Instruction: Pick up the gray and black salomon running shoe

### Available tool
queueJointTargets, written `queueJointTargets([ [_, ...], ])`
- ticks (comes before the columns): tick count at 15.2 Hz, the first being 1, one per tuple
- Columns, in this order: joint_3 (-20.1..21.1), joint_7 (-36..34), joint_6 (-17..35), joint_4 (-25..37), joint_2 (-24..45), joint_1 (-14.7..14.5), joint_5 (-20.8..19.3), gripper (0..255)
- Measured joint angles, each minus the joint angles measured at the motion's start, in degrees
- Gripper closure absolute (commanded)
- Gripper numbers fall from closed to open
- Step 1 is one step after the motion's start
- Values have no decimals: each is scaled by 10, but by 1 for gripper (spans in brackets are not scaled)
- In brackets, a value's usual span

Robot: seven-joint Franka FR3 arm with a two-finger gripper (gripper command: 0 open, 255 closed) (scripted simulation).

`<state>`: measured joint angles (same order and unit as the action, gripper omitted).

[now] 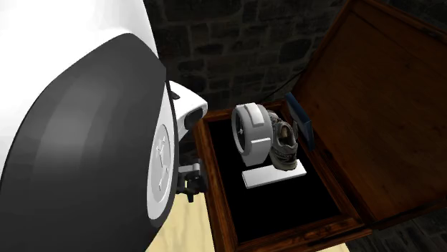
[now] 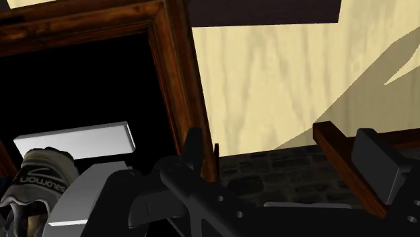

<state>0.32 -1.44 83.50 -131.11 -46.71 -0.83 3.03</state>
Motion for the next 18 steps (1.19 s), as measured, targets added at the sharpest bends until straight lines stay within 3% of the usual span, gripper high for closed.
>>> queueJointTargets([
  [4, -24, 24, 16, 2, 21, 6, -13, 0],
  [11, -102, 105, 70, 37, 122, 24, -44, 0],
  [18, -177, 190, 109, 104, 241, 36, -48, 0],
])
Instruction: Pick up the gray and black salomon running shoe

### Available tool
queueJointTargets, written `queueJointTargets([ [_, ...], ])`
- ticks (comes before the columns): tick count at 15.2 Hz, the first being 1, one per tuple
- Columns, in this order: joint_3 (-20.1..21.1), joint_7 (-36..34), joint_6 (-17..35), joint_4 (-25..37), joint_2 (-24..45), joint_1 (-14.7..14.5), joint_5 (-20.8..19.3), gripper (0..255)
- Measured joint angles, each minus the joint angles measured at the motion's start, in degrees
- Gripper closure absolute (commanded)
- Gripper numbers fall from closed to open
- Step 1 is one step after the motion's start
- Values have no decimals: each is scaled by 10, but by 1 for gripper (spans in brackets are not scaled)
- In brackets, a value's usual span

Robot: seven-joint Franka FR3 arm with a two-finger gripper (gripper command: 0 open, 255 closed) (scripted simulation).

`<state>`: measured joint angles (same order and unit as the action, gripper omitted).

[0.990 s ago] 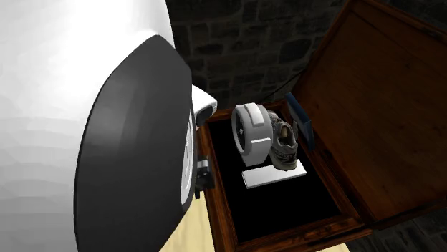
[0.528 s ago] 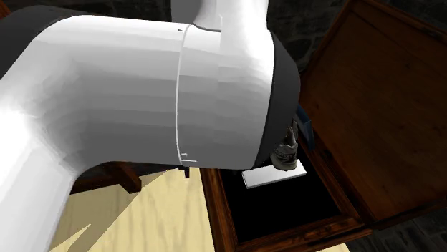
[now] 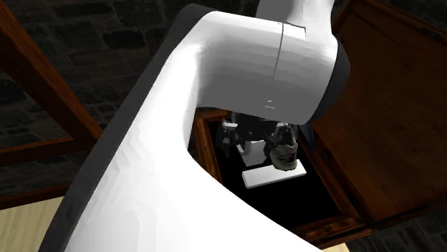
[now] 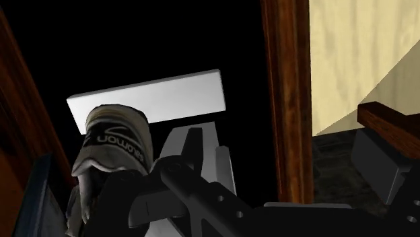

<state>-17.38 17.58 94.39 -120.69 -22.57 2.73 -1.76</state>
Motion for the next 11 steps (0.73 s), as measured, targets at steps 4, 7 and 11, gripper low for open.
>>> queueJointTargets([
  [4, -40, 53, 13, 56, 80, 6, 14, 0],
  [7, -65, 91, 23, 100, 146, 12, 35, 0],
  [11, -94, 147, 16, 185, 245, 30, 74, 0],
])
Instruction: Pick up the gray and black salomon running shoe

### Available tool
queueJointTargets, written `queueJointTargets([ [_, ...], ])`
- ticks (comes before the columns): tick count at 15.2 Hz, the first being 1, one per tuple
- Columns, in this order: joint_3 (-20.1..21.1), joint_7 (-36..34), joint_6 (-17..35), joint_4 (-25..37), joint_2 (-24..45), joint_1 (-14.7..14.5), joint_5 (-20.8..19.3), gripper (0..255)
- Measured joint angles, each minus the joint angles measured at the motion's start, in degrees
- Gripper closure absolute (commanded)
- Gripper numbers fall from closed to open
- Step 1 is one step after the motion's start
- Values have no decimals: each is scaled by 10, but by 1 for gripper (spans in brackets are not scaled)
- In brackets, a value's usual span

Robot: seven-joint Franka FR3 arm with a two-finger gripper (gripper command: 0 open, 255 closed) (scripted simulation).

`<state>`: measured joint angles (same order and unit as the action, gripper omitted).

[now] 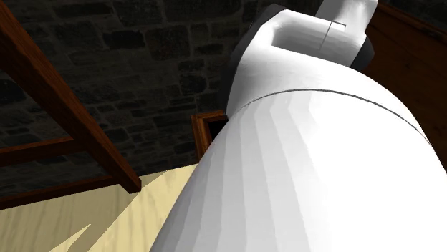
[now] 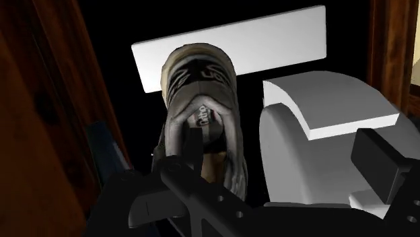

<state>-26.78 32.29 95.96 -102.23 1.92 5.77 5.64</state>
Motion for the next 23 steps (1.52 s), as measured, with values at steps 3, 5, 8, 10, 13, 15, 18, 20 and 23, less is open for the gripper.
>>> queueJointTargets([
  [3, -17, 40, -13, 68, 68, 25, 30, 0],
  [5, -22, 52, -11, 89, 89, 34, 40, 0],
  [8, -22, 56, 9, 76, 81, 34, 45, 0],
  [10, -22, 63, 26, 66, 75, 37, 49, 0],
  [13, -22, 66, 39, 51, 66, 37, 49, 255],
  [15, -23, 76, 40, 53, 73, 43, 53, 255],
  [18, -26, 90, 40, 47, 109, 48, 54, 255],
  [20, -26, 93, 40, 51, 113, 50, 55, 255],
  [23, -23, 78, 41, 47, 109, 41, 52, 255],
])
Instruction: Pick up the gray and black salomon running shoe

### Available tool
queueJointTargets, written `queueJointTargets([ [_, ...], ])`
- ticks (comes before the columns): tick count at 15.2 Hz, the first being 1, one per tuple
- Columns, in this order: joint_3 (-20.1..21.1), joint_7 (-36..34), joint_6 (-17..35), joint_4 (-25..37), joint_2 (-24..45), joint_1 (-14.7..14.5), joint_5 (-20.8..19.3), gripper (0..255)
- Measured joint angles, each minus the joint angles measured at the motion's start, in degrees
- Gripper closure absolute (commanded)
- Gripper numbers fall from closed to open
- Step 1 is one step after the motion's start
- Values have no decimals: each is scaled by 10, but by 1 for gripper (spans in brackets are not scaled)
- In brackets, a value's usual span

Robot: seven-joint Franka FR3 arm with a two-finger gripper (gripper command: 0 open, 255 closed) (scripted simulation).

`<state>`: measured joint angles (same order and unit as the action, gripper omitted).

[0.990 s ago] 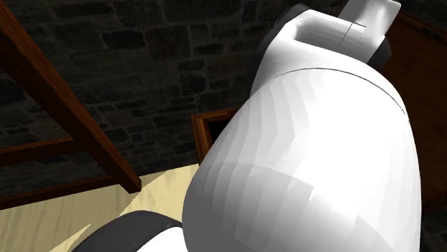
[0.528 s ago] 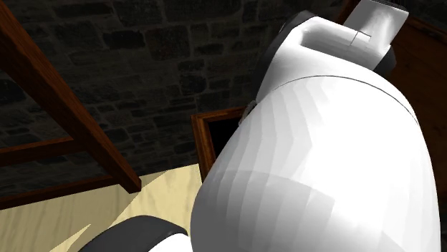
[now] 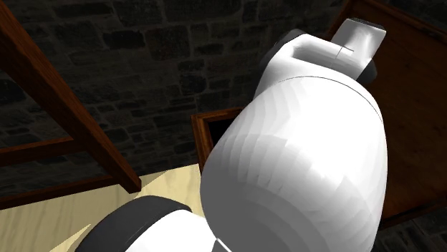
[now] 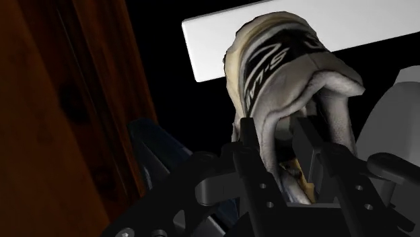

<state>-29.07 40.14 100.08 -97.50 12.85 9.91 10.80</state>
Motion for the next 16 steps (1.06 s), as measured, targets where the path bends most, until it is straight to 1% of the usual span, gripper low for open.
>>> queueJointTargets([
  [2, 4, -13, -8, 4, -1, -7, -2, 255],
  [7, 5, -22, -43, 32, -5, -10, -5, 255],
  [16, 3, -28, -109, 100, -4, -5, -6, 255],
])
